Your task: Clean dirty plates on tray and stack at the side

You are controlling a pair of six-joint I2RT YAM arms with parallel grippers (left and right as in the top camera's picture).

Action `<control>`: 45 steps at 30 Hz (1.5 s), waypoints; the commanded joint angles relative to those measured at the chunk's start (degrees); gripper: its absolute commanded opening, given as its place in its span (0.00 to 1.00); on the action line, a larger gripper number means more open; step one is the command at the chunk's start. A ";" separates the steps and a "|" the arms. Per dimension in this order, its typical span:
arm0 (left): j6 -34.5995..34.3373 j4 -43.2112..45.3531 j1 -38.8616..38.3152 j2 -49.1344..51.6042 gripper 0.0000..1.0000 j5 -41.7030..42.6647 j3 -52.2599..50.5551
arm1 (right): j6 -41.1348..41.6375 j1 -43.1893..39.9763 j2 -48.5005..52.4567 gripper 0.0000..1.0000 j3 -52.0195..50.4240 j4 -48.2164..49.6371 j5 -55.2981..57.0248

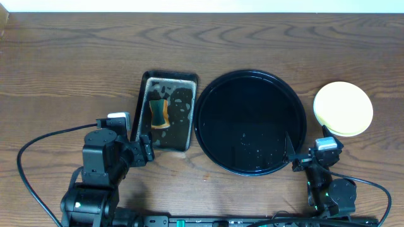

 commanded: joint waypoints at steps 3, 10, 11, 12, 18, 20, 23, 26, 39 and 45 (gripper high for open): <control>0.20 0.22 0.44 0.00 0.83 -1.11 -0.07 | -0.68 -1.22 -0.20 0.99 -0.07 -0.20 -0.66; 0.20 0.22 0.44 0.00 0.84 -1.11 -0.07 | -0.68 -1.22 -0.20 0.99 -0.07 -0.20 -0.66; 0.20 0.20 0.44 0.00 0.83 -1.11 -0.07 | -0.68 -1.22 -0.20 0.99 -0.07 -0.20 -0.66; 0.20 0.20 0.44 0.02 0.83 -1.11 -0.07 | -0.68 -1.22 -0.20 0.99 -0.07 -0.20 -0.66; 0.20 0.22 0.44 0.00 0.83 -1.11 -0.04 | -0.68 -1.22 -0.20 0.99 -0.07 -0.22 -0.63; 0.17 0.22 0.44 0.00 0.83 -1.11 -0.04 | -0.68 -1.22 -0.20 0.99 -0.07 -0.22 -0.66; 0.20 0.22 0.44 0.00 0.83 -1.11 -0.07 | -0.68 -1.22 -0.20 0.99 -0.07 -0.22 -0.63; 0.20 0.22 0.44 0.00 0.83 -1.11 -0.07 | -0.66 -1.22 -0.20 0.99 -0.07 -0.20 -0.66; 0.20 -1.20 0.44 -0.26 0.83 -1.11 -0.17 | -0.68 -1.22 -0.20 0.99 -0.07 -0.20 -0.66; 0.83 -1.33 0.81 -5.90 0.84 -1.14 -3.74 | -0.68 -1.22 -0.20 0.99 -0.07 -0.20 -0.66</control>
